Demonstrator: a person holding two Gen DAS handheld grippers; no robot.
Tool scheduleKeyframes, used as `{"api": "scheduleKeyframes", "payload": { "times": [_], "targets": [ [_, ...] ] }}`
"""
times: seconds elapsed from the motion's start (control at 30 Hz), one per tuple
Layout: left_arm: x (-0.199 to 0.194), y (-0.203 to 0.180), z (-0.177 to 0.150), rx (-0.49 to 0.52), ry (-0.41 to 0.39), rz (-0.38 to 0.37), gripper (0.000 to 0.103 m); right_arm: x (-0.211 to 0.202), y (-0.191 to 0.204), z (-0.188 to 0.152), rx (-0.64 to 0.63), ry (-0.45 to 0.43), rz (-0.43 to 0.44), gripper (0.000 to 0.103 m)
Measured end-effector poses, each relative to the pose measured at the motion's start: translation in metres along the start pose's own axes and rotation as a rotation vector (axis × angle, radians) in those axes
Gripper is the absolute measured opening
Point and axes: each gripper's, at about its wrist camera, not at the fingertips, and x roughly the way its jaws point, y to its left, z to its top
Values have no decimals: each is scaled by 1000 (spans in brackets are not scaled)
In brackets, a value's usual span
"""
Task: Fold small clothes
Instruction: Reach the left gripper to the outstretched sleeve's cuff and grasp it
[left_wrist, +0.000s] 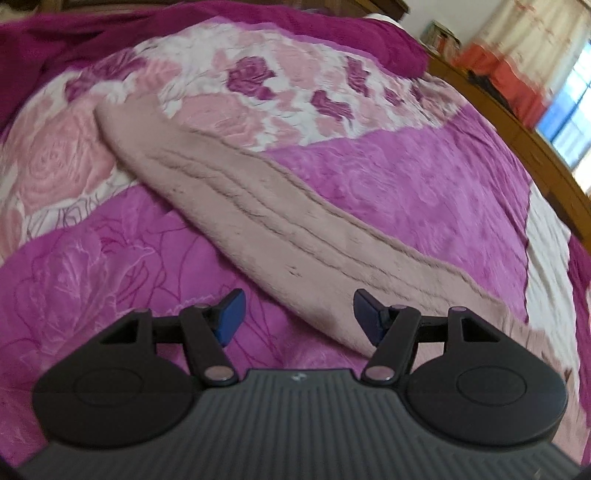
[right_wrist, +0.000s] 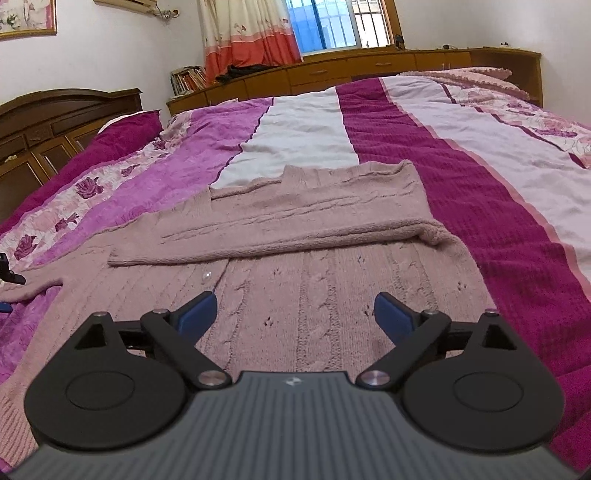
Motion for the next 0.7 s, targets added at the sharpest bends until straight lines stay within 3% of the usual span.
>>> {"api": "scheduleKeyframes", "payload": {
  "times": [0.4, 0.7],
  "targets": [
    [32, 34, 28, -115, -77, -41, 66, 8, -3, -1, 11, 6, -7, 96],
    [46, 40, 45, -140, -119, -39, 66, 14, -6, 0, 12, 14, -17, 96]
  ]
}}
